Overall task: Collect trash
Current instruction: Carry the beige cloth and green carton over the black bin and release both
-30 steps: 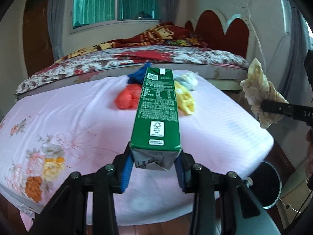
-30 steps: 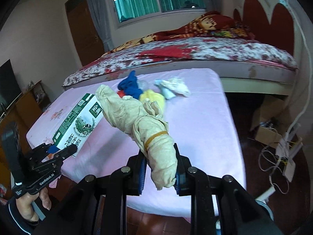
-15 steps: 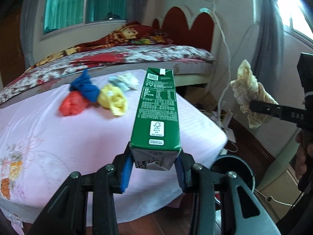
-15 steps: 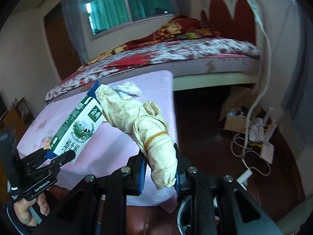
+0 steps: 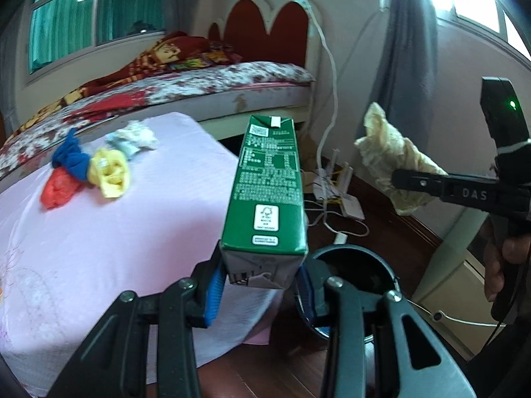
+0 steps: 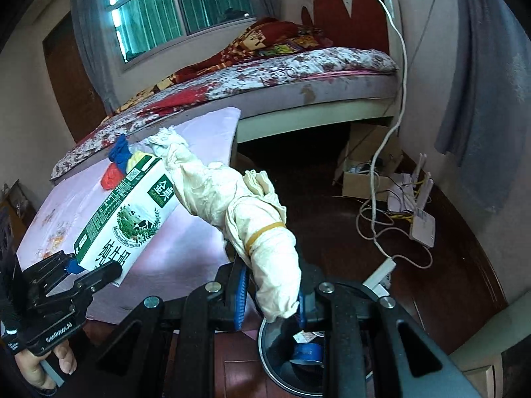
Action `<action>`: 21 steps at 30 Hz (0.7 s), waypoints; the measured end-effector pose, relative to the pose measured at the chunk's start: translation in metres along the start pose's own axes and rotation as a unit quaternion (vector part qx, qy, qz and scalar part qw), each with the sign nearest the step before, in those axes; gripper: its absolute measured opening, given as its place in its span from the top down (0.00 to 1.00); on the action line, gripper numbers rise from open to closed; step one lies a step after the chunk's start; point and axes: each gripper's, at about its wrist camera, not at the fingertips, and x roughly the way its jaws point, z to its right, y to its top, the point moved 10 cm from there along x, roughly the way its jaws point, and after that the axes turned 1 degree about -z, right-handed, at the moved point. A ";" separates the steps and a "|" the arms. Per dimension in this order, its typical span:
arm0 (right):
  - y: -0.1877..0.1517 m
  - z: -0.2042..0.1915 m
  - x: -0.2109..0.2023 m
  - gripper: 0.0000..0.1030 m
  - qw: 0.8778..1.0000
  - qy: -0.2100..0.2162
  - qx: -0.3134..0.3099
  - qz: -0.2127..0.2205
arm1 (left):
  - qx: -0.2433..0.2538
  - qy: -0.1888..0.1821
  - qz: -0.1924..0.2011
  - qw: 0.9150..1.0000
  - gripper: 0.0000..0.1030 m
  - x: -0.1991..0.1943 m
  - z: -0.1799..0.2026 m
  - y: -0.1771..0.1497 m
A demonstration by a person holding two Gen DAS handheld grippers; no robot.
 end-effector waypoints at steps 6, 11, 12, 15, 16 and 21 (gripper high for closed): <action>-0.019 0.033 0.002 0.76 0.999 -0.024 0.019 -0.021 | 0.020 -0.024 -0.014 0.999 0.61 0.011 0.034 -0.007; -0.039 0.058 0.004 0.76 0.998 -0.047 0.027 -0.039 | 0.032 -0.042 -0.031 0.998 0.61 0.022 0.055 -0.016; -0.043 0.063 0.005 0.76 0.997 -0.051 0.028 -0.043 | 0.034 -0.044 -0.035 0.998 0.61 0.024 0.057 -0.018; -0.058 0.078 0.010 0.76 0.996 -0.060 0.036 -0.060 | 0.041 -0.051 -0.046 0.997 0.61 0.030 0.067 -0.025; -0.062 0.082 0.011 0.76 0.995 -0.062 0.038 -0.064 | 0.042 -0.054 -0.051 0.996 0.61 0.033 0.070 -0.027; -0.081 0.096 0.018 0.76 0.993 -0.072 0.042 -0.088 | 0.048 -0.068 -0.078 0.993 0.61 0.047 0.083 -0.042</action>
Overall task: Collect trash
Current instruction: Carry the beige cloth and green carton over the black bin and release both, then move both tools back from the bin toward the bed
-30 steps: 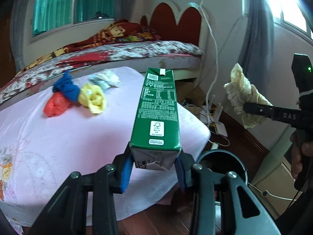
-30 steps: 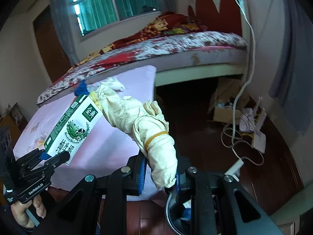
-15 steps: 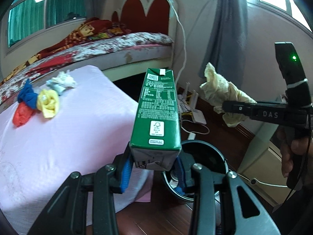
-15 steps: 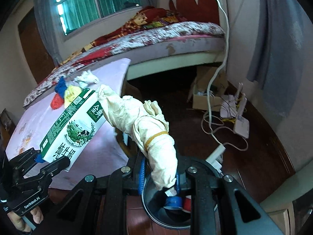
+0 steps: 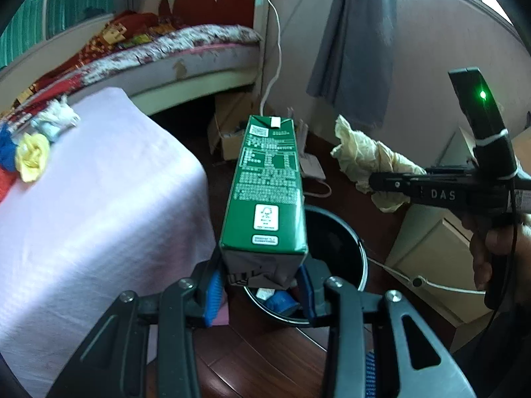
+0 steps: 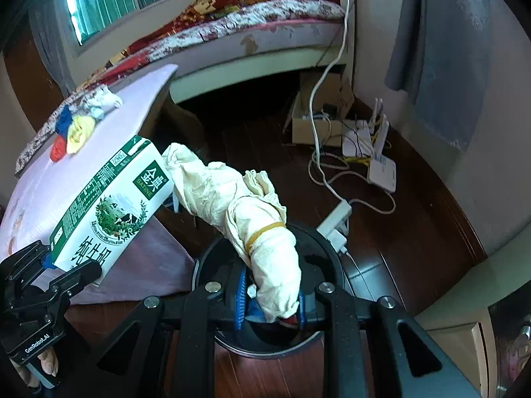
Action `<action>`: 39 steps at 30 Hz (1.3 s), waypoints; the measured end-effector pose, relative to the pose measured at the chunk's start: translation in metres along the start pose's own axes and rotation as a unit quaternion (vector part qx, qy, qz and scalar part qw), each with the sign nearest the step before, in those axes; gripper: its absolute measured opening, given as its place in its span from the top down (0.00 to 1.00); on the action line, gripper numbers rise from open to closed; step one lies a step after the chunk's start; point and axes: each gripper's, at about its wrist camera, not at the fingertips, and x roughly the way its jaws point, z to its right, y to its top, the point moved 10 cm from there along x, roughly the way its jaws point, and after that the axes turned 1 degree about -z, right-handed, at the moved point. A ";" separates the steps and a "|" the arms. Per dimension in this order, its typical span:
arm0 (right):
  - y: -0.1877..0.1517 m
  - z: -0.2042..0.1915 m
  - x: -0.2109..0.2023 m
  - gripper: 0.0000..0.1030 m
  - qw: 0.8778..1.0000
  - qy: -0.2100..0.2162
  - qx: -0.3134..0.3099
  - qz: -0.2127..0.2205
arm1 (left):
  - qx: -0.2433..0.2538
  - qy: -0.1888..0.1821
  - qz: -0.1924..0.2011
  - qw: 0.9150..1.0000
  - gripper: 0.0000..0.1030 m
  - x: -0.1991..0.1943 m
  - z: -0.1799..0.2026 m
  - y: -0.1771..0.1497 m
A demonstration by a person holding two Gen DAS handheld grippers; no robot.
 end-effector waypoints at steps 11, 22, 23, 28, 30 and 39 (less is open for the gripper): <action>-0.040 0.006 0.053 0.76 0.996 -0.021 -0.035 -0.081 | 0.005 -0.021 -0.066 0.998 0.61 0.040 0.014 -0.029; -0.065 0.000 0.091 0.36 0.985 -0.037 -0.073 -0.152 | -0.004 -0.045 -0.097 0.994 0.25 0.063 0.016 -0.041; -0.067 0.006 0.094 0.18 0.983 -0.054 -0.074 -0.156 | -0.008 -0.035 -0.093 0.995 0.05 0.063 0.012 -0.042; -0.073 0.023 0.095 0.00 0.980 -0.090 -0.065 -0.166 | -0.015 0.008 -0.085 0.996 0.01 0.061 -0.009 -0.049; -0.071 0.025 0.093 0.00 0.980 -0.092 -0.062 -0.163 | -0.016 0.020 -0.086 0.996 0.01 0.061 -0.015 -0.051; -0.056 0.017 0.084 0.00 0.983 -0.090 -0.075 -0.139 | -0.012 0.041 -0.068 0.997 0.01 0.054 -0.019 -0.041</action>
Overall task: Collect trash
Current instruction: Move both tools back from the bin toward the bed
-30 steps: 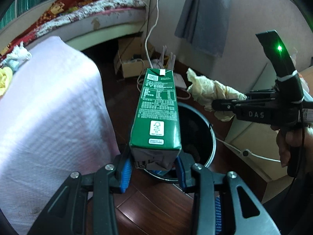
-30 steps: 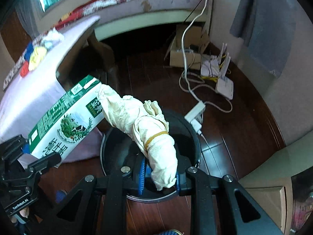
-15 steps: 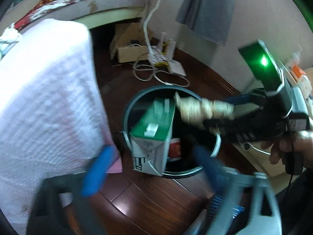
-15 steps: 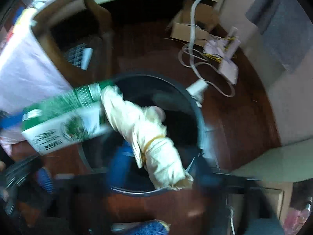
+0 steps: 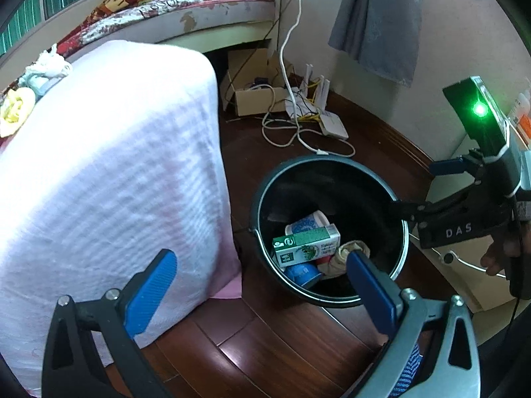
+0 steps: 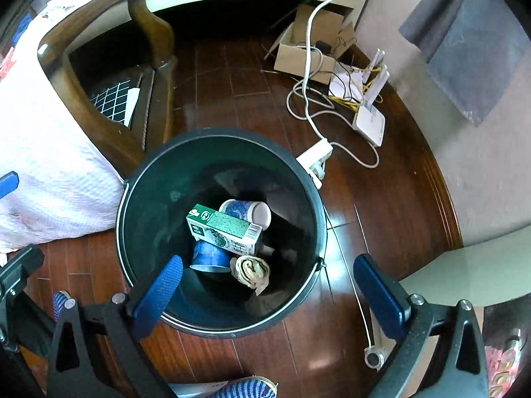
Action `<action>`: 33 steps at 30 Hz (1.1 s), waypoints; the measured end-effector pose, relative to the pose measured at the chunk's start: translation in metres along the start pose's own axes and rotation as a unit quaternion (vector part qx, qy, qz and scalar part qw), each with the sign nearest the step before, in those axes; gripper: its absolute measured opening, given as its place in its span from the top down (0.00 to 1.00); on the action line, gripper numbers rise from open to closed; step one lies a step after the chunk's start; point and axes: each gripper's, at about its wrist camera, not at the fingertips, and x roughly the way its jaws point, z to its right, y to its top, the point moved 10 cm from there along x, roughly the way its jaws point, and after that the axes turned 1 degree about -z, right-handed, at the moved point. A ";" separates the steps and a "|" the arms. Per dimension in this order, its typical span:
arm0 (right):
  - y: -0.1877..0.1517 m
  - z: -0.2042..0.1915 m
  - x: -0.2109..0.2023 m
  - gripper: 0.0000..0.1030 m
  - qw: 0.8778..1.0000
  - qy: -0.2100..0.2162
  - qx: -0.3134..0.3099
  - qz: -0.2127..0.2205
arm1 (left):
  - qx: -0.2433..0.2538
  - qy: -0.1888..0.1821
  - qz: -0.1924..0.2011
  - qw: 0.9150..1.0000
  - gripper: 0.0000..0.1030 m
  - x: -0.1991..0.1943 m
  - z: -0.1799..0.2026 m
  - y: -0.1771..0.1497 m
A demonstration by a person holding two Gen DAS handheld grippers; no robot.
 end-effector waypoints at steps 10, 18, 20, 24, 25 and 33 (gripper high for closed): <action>0.018 -0.007 -0.021 0.00 1.000 0.004 0.001 0.029 | -0.007 0.022 0.021 1.000 0.01 -0.020 -0.013 0.013; 0.039 -0.028 -0.052 0.00 0.997 0.012 -0.012 0.069 | -0.014 0.039 0.050 0.998 0.01 -0.044 -0.032 0.030; 0.047 -0.035 -0.062 0.00 0.996 0.014 -0.015 0.083 | -0.017 0.045 0.057 0.997 0.01 -0.049 -0.039 0.034; 0.061 -0.050 -0.080 0.00 0.994 0.022 -0.023 0.108 | -0.029 0.062 0.072 0.995 0.01 -0.062 -0.062 0.042; 0.064 -0.054 -0.083 0.00 0.993 0.025 -0.025 0.113 | -0.032 0.067 0.076 0.994 0.01 -0.066 -0.069 0.043; 0.092 -0.108 -0.111 0.00 0.985 0.052 -0.064 0.148 | -0.056 0.106 0.101 0.988 0.01 -0.093 -0.119 0.050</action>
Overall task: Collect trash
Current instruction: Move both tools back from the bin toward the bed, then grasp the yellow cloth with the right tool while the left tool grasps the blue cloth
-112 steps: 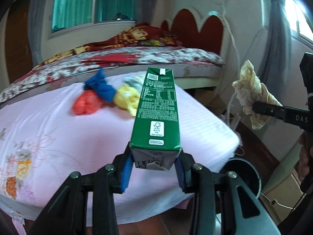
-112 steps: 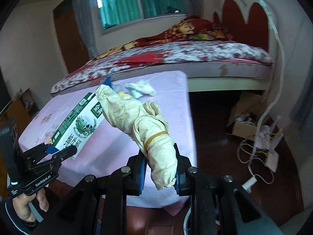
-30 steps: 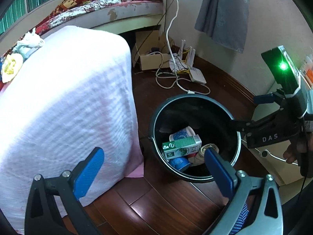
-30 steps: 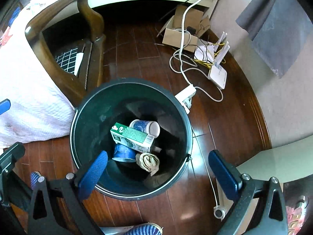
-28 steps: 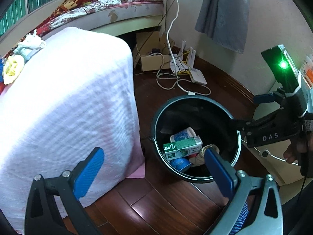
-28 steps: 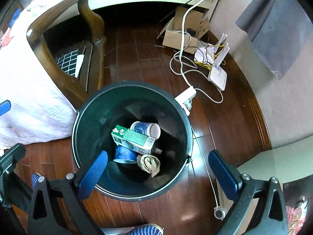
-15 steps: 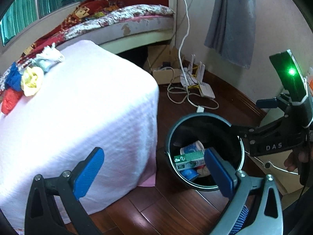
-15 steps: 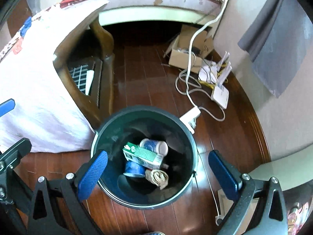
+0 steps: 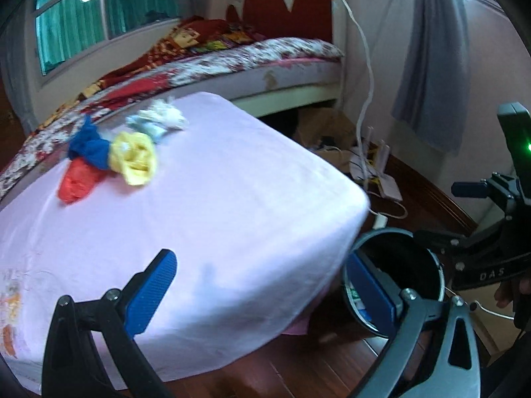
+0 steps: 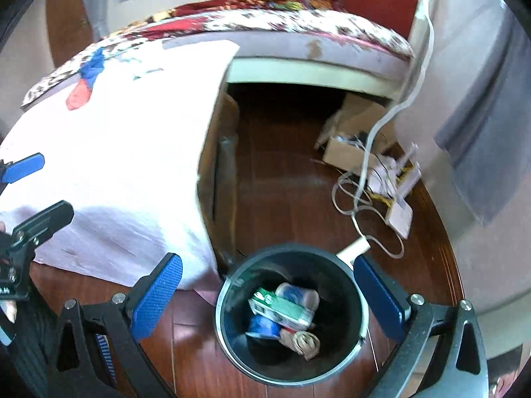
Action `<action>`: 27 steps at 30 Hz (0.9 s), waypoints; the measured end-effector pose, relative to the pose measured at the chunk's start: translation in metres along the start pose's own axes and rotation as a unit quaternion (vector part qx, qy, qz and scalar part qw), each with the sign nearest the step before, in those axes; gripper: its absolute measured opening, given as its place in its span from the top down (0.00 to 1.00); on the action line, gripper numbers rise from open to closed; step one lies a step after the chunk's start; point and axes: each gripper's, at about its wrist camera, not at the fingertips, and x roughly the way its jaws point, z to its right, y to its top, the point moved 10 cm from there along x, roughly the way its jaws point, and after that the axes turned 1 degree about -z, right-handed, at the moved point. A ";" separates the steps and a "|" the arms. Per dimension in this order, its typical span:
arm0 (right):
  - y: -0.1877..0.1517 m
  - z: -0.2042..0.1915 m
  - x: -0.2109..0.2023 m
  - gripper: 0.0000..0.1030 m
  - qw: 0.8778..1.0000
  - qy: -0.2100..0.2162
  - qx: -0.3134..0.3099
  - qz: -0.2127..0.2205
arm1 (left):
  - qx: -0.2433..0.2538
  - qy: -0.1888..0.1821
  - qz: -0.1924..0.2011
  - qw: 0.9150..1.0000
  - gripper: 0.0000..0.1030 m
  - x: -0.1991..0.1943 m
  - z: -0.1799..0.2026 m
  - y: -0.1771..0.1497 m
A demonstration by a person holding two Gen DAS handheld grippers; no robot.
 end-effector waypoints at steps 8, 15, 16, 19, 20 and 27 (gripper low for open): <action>0.048 -0.067 0.000 0.00 0.998 0.044 -0.030 0.030 | -0.048 0.059 0.022 0.997 0.01 -0.019 -0.090 0.006; 0.087 -0.132 0.000 0.00 0.991 0.096 -0.046 0.080 | -0.101 0.097 0.024 0.990 0.01 -0.026 -0.165 -0.006; 0.090 -0.141 0.000 0.00 0.990 0.101 -0.053 0.084 | -0.105 0.101 0.025 0.989 0.01 -0.026 -0.172 -0.005; 0.104 -0.169 0.000 0.00 0.988 0.098 -0.084 0.087 | -0.115 0.112 0.035 0.986 0.01 -0.027 -0.195 0.003; 0.110 -0.174 -0.001 0.00 0.988 0.091 -0.086 0.093 | -0.121 0.115 0.040 0.985 0.01 -0.028 -0.204 0.006; 0.164 -0.208 0.028 0.00 0.987 0.105 -0.070 0.099 | -0.142 0.120 0.051 0.981 0.01 -0.010 -0.246 0.025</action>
